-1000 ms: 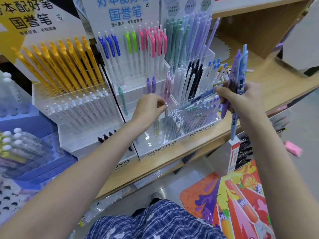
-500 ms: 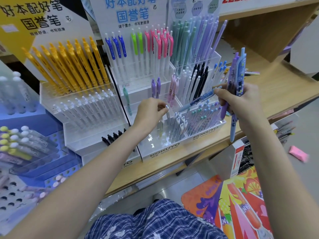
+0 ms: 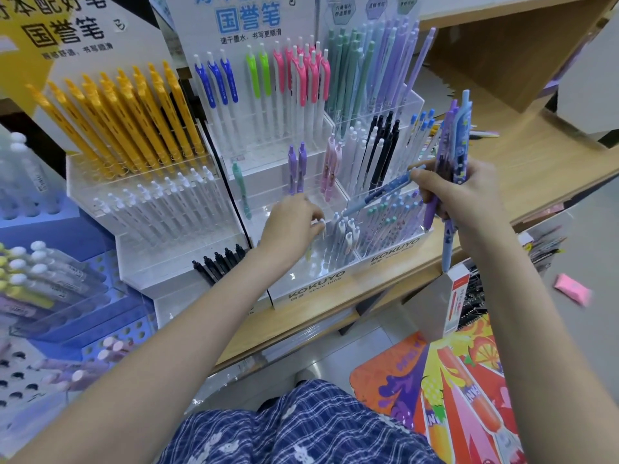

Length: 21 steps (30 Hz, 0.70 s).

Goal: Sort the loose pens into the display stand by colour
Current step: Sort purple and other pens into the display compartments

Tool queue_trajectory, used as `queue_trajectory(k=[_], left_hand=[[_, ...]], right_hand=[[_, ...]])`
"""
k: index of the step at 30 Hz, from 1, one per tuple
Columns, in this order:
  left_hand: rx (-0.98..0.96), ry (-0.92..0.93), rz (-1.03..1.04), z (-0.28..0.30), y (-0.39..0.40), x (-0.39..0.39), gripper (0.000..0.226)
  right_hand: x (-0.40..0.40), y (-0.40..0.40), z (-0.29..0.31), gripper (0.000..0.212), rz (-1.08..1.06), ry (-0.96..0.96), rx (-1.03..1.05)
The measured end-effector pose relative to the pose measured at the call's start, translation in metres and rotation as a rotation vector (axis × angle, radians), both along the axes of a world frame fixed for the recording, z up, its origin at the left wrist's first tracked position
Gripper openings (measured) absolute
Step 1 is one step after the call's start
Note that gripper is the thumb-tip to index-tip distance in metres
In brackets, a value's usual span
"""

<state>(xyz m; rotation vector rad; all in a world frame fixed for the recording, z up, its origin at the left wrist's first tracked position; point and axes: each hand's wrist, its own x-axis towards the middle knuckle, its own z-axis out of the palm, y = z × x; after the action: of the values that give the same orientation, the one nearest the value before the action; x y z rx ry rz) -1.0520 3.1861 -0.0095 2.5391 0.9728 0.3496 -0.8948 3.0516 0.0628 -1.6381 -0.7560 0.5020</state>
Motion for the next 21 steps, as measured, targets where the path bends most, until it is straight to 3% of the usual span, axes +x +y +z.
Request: queue_trajectory(k=[4, 9, 13, 16, 21], left_hand=[[0.152, 0.182, 0.008, -0.006, 0.003, 0.022, 0.025], [0.143, 0.243, -0.027, -0.005, 0.008, 0.024, 0.023], [0.020, 0.085, -0.086, 0.009, 0.010, -0.004, 0.036], [0.047, -0.051, 0.028, 0.018, 0.019, -0.044, 0.030], [0.061, 0.074, 0.140, 0.013, 0.036, -0.082, 0.030]], right_hand=[[0.000, 0.004, 0.004, 0.019, 0.014, -0.014, -0.004], [0.002, 0.008, 0.002, 0.020, 0.016, -0.052, -0.031], [-0.001, 0.014, 0.005, 0.017, 0.051, -0.122, -0.067], [-0.005, 0.025, 0.005, 0.015, 0.074, -0.104, -0.050], [-0.028, 0.064, 0.003, 0.009, 0.173, -0.136, -0.019]])
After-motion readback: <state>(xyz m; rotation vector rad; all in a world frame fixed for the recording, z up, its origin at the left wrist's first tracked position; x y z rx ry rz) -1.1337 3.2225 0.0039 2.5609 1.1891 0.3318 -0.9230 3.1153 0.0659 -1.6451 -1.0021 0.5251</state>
